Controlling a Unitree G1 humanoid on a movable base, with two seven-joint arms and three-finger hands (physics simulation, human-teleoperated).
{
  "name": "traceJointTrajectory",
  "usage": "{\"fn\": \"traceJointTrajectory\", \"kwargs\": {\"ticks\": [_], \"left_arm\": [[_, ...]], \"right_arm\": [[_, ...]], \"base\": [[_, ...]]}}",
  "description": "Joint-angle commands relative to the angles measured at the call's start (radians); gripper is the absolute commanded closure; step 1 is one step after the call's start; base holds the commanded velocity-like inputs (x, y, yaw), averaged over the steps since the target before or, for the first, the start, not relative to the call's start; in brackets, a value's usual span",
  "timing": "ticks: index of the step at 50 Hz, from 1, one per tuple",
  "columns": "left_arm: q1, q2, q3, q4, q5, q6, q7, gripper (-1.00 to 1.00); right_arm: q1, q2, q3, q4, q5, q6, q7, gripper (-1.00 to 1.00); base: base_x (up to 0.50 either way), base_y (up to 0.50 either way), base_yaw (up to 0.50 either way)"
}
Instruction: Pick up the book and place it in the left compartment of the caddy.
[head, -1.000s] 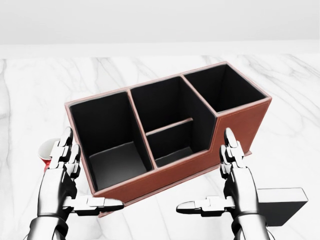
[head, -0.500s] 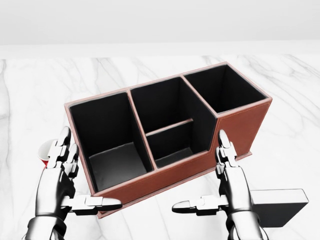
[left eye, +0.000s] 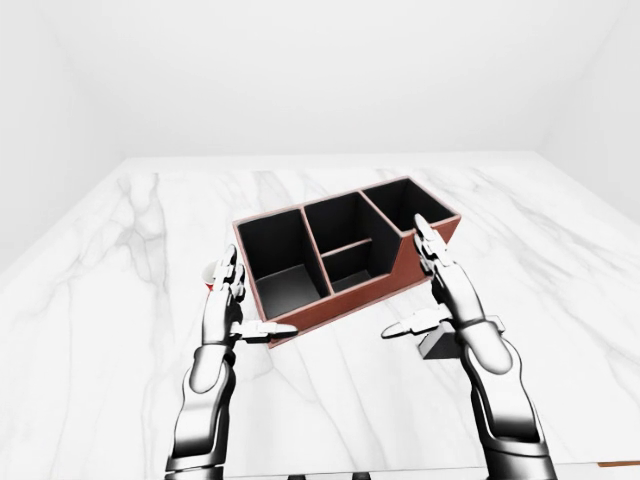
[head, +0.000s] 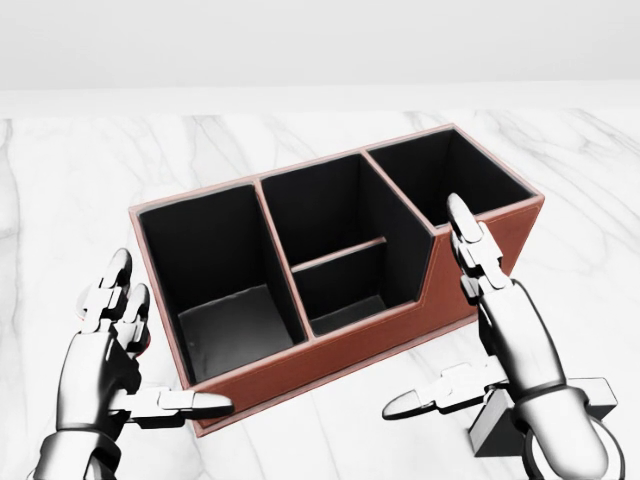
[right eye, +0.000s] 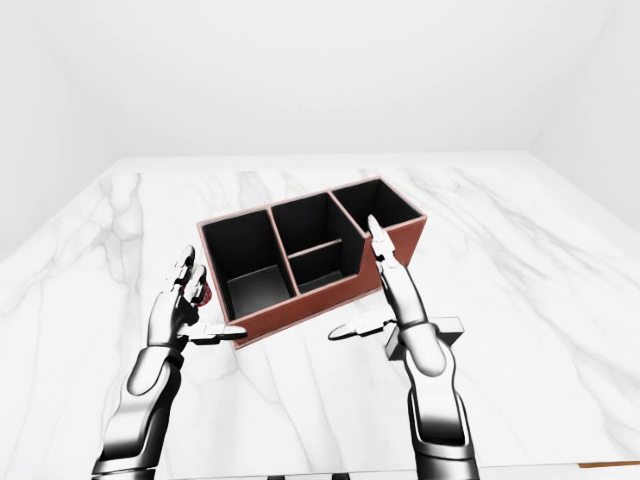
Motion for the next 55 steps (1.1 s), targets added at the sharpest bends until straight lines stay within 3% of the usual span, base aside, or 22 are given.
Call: {"fn": "traceJointTrajectory", "kwargs": {"ticks": [1,12,24,39,55], "left_arm": [[-0.003,0.002,0.005,-0.005,-0.006,0.014,-0.014,-1.00],[-0.005,0.003,0.005,-0.005,-0.007,0.019,-0.016,-1.00],[-0.005,0.002,0.003,0.000,-0.004,0.013,-0.016,-1.00],[-0.003,0.001,0.001,0.005,-0.002,0.008,-0.016,-1.00],[-0.003,0.001,0.000,0.008,0.000,0.005,-0.016,-1.00]], "right_arm": [[0.010,-0.051,-0.026,-0.141,-0.118,0.000,0.194,-1.00],[0.057,-0.096,0.006,-0.226,-0.371,0.000,0.435,-1.00],[0.061,-0.106,-0.057,-0.227,-0.690,0.000,0.435,-1.00],[0.071,-0.090,-0.149,-0.227,-0.899,0.000,0.435,-1.00],[0.019,-0.102,-0.142,-0.025,-1.128,0.000,0.435,-1.00]], "base": [[0.00,0.00,0.00],[0.00,0.00,0.00],[0.00,0.00,0.00],[0.00,0.00,0.00],[0.00,0.00,0.00]]}}
